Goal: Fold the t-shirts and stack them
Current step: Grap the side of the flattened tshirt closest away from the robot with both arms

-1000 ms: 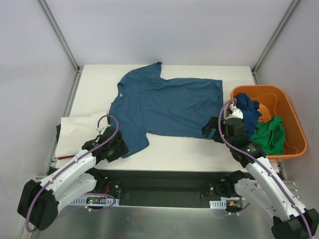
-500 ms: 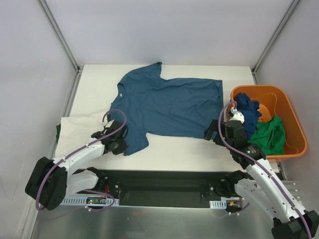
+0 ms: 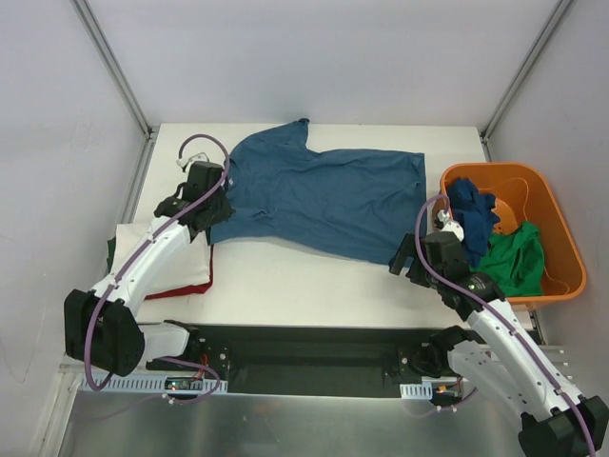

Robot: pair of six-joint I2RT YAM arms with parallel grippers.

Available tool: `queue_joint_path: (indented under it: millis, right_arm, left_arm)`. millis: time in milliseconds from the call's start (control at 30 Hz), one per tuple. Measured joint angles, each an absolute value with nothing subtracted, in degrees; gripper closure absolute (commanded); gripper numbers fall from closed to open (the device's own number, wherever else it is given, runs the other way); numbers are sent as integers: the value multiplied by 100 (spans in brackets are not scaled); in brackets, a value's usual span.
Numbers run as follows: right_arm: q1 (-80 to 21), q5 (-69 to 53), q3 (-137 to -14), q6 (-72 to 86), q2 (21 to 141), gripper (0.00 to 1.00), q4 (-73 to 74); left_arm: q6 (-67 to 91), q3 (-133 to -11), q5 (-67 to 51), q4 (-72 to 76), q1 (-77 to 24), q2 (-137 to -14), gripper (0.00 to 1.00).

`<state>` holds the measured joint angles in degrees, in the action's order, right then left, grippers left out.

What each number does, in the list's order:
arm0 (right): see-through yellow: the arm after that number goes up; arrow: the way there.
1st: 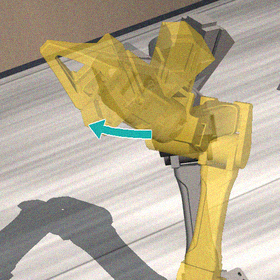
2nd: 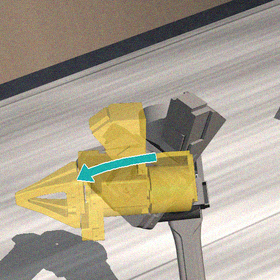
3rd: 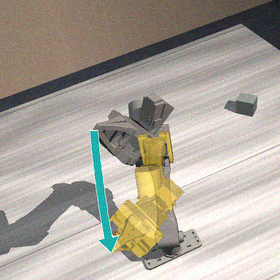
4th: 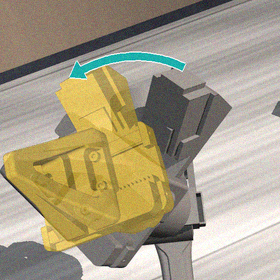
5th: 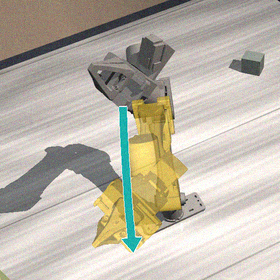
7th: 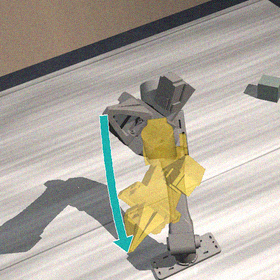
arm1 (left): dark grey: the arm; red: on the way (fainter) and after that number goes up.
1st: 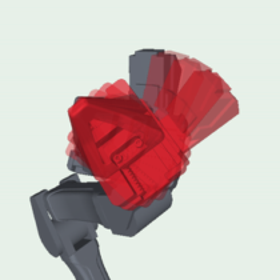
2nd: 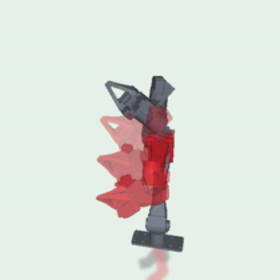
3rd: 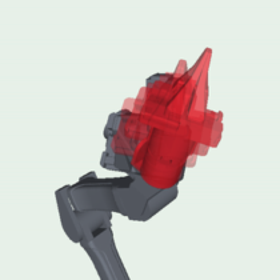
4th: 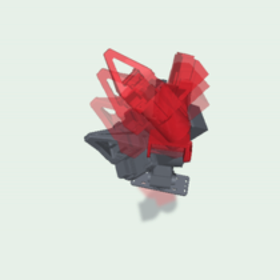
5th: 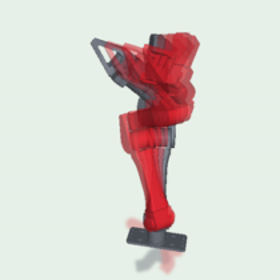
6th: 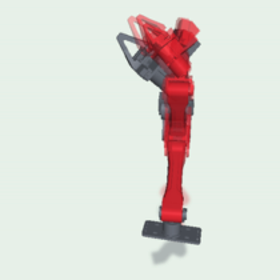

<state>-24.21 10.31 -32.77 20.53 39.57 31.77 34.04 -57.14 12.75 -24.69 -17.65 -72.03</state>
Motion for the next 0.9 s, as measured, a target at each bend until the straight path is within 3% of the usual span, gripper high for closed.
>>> queue_joint_path:
  millis: [700, 900]
  right_arm:
    - [-2427, 1863, -3402, 3260, 4569, 1, 3756]
    - [-2477, 1796, -3415, 3312, 4901, 7, 3754]
  left_arm:
    - [2335, -7057, 1269, -2729, -1566, -7076, 99]
    - [2226, -6989, 1197, -2683, -1566, -6993, 99]
